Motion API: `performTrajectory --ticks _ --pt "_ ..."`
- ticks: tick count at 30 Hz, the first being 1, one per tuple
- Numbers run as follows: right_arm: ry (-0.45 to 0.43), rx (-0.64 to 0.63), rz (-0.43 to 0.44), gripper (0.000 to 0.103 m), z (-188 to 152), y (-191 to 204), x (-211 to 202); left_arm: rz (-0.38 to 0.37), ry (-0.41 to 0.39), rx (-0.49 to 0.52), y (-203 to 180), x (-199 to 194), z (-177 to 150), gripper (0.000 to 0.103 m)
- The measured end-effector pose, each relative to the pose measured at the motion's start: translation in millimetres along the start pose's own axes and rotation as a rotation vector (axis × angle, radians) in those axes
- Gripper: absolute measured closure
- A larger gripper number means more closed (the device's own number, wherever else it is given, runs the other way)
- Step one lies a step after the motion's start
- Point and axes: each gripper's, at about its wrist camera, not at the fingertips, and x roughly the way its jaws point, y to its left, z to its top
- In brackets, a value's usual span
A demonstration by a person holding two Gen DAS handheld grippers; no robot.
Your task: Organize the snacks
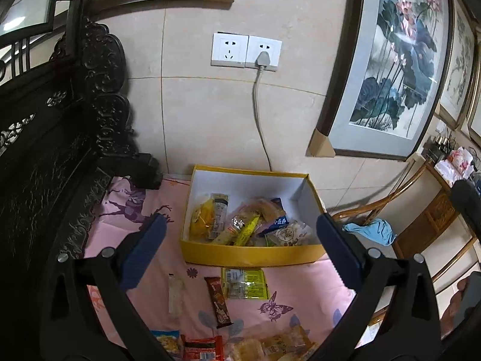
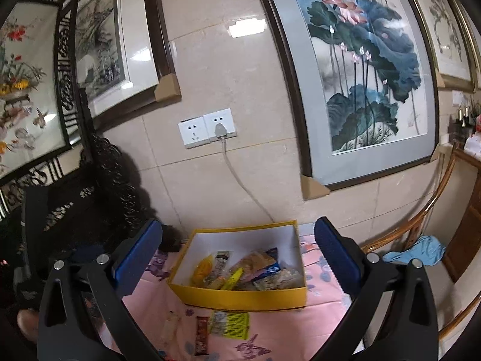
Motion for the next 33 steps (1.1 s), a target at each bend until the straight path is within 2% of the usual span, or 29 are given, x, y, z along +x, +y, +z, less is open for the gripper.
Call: performTrajectory --ticks 15,33 --pt "0.009 -0.002 -0.008 0.001 -1 2 -2 0.013 0.027 0.037 -5 0 -5 0.002" --pt "0.048 0.030 -0.024 0.001 -2 -3 6 0.016 0.077 0.032 -3 13 -8 0.002"
